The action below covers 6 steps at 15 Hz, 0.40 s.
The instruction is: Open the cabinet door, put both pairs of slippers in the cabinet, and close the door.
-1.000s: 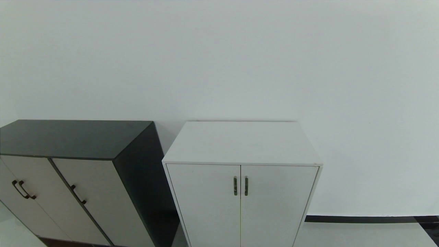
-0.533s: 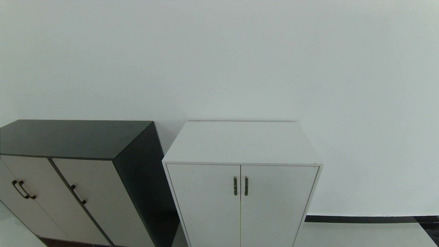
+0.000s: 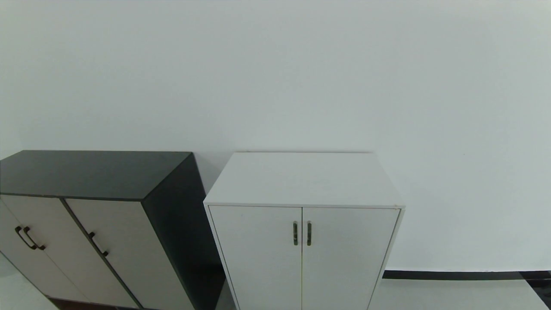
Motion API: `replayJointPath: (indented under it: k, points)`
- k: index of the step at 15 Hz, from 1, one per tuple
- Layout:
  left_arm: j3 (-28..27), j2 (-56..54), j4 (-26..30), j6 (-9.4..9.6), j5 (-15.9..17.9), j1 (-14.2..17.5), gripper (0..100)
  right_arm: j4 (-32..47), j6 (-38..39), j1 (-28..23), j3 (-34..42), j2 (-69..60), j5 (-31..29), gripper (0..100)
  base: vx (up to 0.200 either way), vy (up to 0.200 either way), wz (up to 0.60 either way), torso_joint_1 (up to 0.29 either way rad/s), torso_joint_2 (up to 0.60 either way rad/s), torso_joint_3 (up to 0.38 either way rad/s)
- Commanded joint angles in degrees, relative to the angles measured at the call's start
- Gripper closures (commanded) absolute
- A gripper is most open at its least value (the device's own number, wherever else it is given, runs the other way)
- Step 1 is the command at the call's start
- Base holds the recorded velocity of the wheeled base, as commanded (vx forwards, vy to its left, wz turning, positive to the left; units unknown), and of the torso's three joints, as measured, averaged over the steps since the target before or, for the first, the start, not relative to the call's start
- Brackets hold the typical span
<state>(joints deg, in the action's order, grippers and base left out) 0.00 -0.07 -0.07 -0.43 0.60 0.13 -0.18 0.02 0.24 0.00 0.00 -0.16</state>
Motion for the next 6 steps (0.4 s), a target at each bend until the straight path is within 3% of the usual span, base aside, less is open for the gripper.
replayJointPath:
  k: [1,6]
  points:
    - [0.0,0.1,0.0,-0.01,0.0,0.0,100,0.0,0.2,0.0,0.0,0.1,0.0,100,0.0,0.0,0.0,0.0,0.0,0.0]
    - [0.0,0.1,0.0,-0.01,0.0,0.0,100,0.0,0.2,0.0,0.0,0.1,0.0,100,0.0,0.0,0.0,0.0,0.0,0.0]
